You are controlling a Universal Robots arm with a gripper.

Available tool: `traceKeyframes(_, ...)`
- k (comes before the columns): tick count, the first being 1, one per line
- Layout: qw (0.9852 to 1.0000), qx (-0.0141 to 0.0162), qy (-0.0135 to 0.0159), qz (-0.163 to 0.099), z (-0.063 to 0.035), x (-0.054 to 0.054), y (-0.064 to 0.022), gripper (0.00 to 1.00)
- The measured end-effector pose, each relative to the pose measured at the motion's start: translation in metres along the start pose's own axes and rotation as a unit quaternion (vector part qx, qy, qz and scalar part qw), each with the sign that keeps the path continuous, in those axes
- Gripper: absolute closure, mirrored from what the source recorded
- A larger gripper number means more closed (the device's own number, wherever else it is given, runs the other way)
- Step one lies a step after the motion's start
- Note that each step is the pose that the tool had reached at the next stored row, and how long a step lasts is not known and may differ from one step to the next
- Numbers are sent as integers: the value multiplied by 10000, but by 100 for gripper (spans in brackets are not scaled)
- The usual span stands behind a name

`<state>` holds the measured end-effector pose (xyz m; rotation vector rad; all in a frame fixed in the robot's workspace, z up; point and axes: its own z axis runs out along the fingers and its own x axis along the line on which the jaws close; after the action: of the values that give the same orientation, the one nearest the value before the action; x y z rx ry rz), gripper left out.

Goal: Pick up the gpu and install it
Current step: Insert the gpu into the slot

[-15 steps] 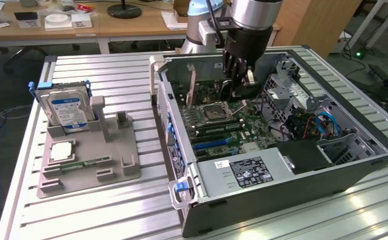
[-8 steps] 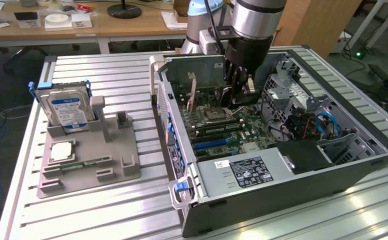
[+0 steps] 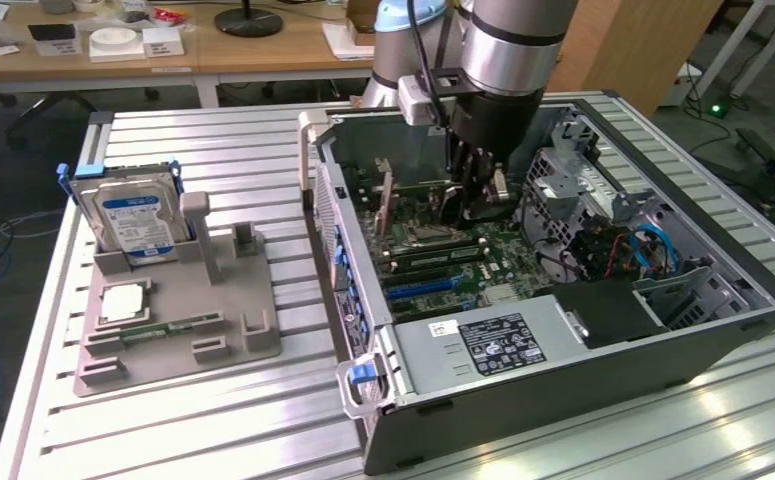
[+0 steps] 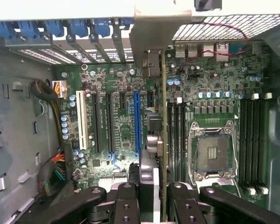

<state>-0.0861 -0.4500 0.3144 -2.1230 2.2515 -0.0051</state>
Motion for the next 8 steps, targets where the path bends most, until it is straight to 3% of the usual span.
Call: traceKeyframes(8,10000,-1,-2,-19,115,5,8,72)
